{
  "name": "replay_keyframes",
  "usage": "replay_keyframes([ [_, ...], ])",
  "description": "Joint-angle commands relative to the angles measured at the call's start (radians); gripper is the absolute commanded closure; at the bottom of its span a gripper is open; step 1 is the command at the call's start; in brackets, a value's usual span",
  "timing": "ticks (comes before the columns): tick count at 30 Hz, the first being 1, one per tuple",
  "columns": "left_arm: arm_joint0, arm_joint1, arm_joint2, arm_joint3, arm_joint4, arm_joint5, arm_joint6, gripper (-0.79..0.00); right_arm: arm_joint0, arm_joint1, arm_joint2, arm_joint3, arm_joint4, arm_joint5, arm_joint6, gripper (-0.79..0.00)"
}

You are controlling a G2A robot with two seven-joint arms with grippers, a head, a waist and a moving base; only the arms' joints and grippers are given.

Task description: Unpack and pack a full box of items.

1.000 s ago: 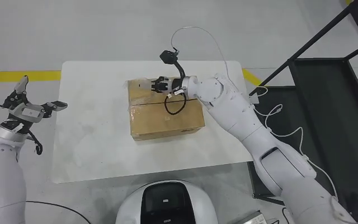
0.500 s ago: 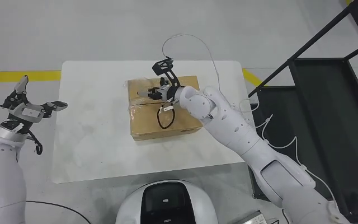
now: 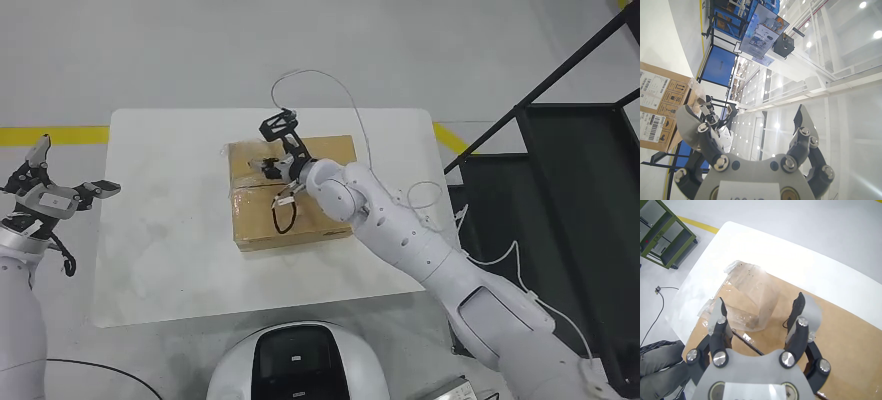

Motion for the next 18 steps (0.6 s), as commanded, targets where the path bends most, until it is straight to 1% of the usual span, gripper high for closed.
replay_keyframes([
  [1, 0.0, 0.0, 0.0, 0.0, 0.0, 0.0, 0.0, -0.785, 0.0, -0.004, -0.003, 0.003, -0.014, 0.005, -0.005, 0.0],
  [6, 0.0, 0.0, 0.0, 0.0, 0.0, 0.0, 0.0, -0.785, -0.002, -0.014, -0.005, 0.011, -0.031, 0.008, -0.011, 0.0],
  [11, 0.0, 0.0, 0.0, 0.0, 0.0, 0.0, 0.0, -0.785, -0.009, -0.023, 0.018, 0.022, 0.018, -0.018, -0.016, 0.0],
  [15, 0.0, 0.0, 0.0, 0.0, 0.0, 0.0, 0.0, -0.785, -0.023, -0.022, 0.069, 0.027, 0.119, -0.073, 0.002, 0.0],
  [18, 0.0, 0.0, 0.0, 0.0, 0.0, 0.0, 0.0, -0.785, -0.047, -0.011, 0.137, 0.019, 0.252, -0.17, 0.064, 0.0],
])
